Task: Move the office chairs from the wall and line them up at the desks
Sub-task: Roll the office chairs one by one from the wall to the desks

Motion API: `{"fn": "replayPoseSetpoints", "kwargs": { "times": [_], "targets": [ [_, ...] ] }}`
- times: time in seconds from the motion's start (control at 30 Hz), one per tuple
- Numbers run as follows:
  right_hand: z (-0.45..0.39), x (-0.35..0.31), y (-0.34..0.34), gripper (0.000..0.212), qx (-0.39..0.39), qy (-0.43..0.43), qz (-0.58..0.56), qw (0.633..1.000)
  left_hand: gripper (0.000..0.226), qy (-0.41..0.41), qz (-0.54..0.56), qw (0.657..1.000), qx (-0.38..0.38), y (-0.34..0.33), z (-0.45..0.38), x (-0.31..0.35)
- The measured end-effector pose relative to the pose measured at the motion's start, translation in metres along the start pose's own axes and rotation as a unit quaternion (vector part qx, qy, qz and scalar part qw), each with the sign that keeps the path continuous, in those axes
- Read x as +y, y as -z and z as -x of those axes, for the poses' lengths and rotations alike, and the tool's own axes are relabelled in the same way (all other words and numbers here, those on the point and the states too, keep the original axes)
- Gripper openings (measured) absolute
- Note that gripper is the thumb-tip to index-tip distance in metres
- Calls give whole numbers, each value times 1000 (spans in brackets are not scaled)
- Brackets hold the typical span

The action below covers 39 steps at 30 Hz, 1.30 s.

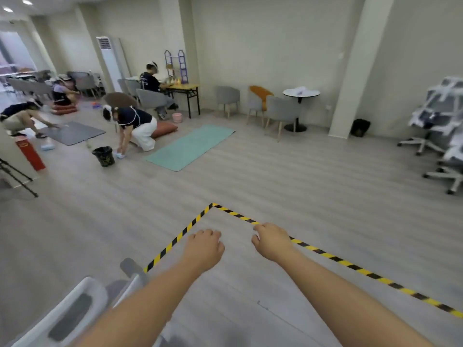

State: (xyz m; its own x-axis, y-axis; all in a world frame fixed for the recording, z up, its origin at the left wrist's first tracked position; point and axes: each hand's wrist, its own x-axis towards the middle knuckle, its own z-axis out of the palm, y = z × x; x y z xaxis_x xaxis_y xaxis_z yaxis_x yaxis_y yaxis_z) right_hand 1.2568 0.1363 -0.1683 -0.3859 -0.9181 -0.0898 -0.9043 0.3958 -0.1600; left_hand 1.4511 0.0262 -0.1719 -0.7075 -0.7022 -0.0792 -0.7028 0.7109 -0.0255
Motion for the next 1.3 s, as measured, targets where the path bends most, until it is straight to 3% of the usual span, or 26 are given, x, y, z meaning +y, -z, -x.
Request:
{"fn": "replayPoseSetpoints", "kwargs": {
  "times": [0.33,0.63,0.97,1.3],
  "targets": [
    [89,339,53,45,23,-186,-26,982,39,-161,19,987,-9,21,-134,347],
    [167,554,88,47,72,-336,-79,936,42,-322,-10,946,-34,45,-210,615],
    [179,789,114,45,86,-436,-80,892,45,-442,-1,896,-52,37,-332,863],
    [121,1004,168,46,84,-476,-80,872,45,-479,3,877,-49,67,-491,1053]
  ]
}}
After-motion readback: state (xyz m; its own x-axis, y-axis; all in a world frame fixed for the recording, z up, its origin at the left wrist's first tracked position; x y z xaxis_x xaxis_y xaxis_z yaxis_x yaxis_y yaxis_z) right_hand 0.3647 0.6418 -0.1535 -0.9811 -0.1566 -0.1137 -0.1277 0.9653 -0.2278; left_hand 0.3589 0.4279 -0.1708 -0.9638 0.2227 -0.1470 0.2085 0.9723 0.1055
